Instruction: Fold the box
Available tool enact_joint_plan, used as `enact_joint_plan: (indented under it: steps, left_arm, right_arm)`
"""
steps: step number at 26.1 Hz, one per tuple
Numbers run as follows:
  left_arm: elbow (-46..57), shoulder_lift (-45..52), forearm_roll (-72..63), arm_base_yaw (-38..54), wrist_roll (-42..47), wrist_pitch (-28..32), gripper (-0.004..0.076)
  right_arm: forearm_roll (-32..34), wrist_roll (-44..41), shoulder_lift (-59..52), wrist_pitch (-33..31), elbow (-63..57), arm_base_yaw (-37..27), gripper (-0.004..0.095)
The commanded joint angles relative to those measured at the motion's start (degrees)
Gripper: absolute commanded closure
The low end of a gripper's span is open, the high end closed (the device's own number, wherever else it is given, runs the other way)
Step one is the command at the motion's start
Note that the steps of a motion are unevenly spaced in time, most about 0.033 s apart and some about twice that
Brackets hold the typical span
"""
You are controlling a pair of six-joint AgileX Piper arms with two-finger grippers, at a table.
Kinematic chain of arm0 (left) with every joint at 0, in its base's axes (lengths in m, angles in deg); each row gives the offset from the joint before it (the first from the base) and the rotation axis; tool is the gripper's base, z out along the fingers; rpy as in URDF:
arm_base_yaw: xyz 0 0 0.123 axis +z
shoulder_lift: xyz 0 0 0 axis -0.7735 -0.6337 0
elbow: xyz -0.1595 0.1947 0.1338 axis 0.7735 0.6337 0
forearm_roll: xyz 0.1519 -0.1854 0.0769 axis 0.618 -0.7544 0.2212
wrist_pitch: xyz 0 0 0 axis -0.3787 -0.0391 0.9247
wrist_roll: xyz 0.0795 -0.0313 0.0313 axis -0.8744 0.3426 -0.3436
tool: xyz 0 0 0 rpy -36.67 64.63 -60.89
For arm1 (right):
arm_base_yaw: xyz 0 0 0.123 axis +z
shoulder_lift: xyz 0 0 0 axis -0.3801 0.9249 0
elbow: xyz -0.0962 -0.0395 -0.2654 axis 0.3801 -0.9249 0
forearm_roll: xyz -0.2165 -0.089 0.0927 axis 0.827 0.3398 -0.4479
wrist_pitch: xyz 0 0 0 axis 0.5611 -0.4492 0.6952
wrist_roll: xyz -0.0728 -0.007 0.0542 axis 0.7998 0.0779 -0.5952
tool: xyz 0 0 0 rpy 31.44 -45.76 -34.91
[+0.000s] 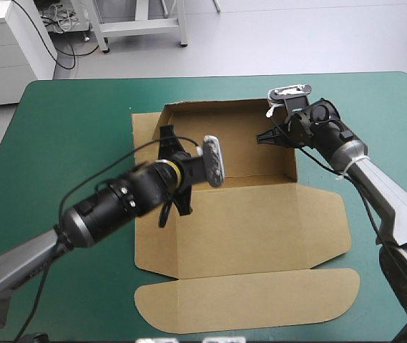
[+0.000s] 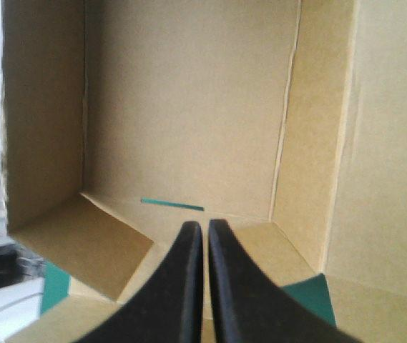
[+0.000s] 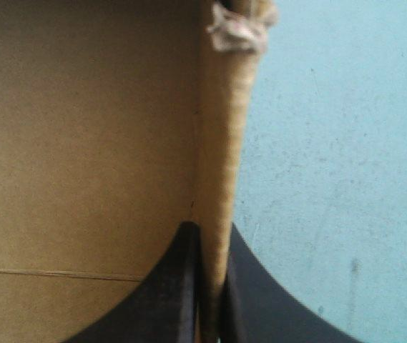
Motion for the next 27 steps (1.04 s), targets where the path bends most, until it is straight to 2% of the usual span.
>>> enact_joint_plan:
  steps: [1, 2, 5, 10, 15, 21, 27]
  left_arm:
    - [-10.85, 2.14, -17.08, 9.01, -6.83, -4.92, 0.0717]
    - [-14.63, 2.14, -22.95, 13.93, -6.83, -7.28, 0.0717]
    - [-18.37, 2.14, -32.73, 24.81, -4.82, -8.31, 0.0717]
    - [-18.54, 2.14, -44.86, 40.59, 1.69, -10.42, 0.0717]
    - [-16.25, 2.14, -57.08, 58.19, 1.69, -14.15, 0.0717]
    - [-8.63, 2.70, -68.48, 69.05, 0.90, -13.22, 0.0717]
    - [-0.67, 4.39, -69.75, 71.64, 0.77, -9.39, 0.0717]
  right_arm:
    - [1.46, 0.99, -2.53, 1.19, 1.90, -0.23, 0.0910]
    - [1.46, 0.99, -2.53, 1.19, 1.90, -0.23, 0.0910]
    - [1.32, 0.99, -2.53, 0.68, 1.90, -0.23, 0.0910]
    - [1.32, 1.26, -2.53, -0.23, 1.90, -0.23, 0.0910]
    - [1.19, 1.72, -2.53, -0.47, 1.90, -0.23, 0.0910]
    - [-0.12, 3.26, -2.53, -0.36, 2.01, -0.23, 0.0910]
    - [-1.02, 3.26, -2.53, -0.48, 2.01, -0.23, 0.0910]
